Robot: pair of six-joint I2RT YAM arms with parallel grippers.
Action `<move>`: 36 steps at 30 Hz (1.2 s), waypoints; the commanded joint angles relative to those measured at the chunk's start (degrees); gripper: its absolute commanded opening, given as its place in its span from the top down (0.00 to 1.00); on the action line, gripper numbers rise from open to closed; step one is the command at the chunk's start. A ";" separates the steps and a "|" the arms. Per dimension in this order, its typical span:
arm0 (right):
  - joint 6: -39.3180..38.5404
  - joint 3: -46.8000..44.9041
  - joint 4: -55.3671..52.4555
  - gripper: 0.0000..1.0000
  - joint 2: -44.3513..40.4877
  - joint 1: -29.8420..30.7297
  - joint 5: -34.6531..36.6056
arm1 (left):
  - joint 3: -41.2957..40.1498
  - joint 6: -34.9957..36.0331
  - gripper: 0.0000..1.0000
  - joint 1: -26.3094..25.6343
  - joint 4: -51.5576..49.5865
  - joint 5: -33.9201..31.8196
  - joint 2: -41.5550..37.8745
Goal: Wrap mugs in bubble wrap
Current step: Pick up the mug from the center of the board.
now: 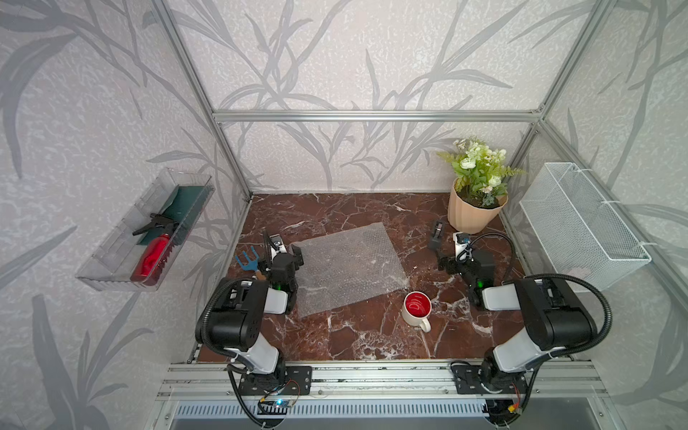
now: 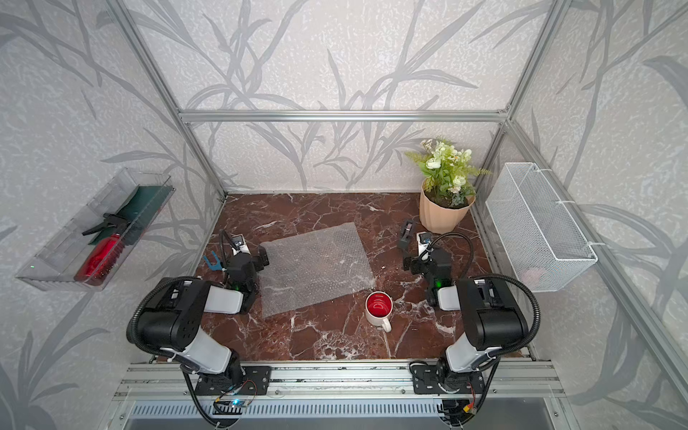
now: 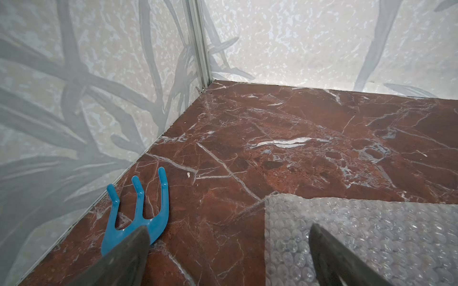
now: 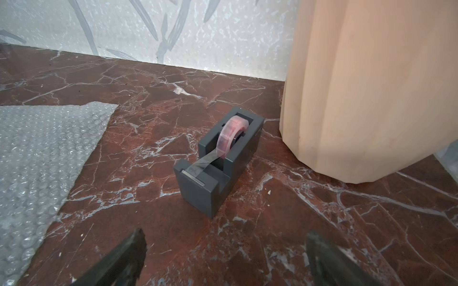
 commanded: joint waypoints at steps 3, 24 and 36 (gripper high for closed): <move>-0.76 -0.62 1.10 0.01 -1.26 0.58 1.00 | -0.25 0.70 0.01 0.32 -0.02 -0.01 -1.33; -0.68 -0.55 1.00 0.01 -1.19 0.58 0.92 | -0.19 0.68 0.01 0.32 -0.08 -0.01 -1.42; 7.33 9.11 -40.66 0.01 -22.40 2.22 5.40 | 8.37 2.69 0.02 -1.58 -24.59 0.52 -13.99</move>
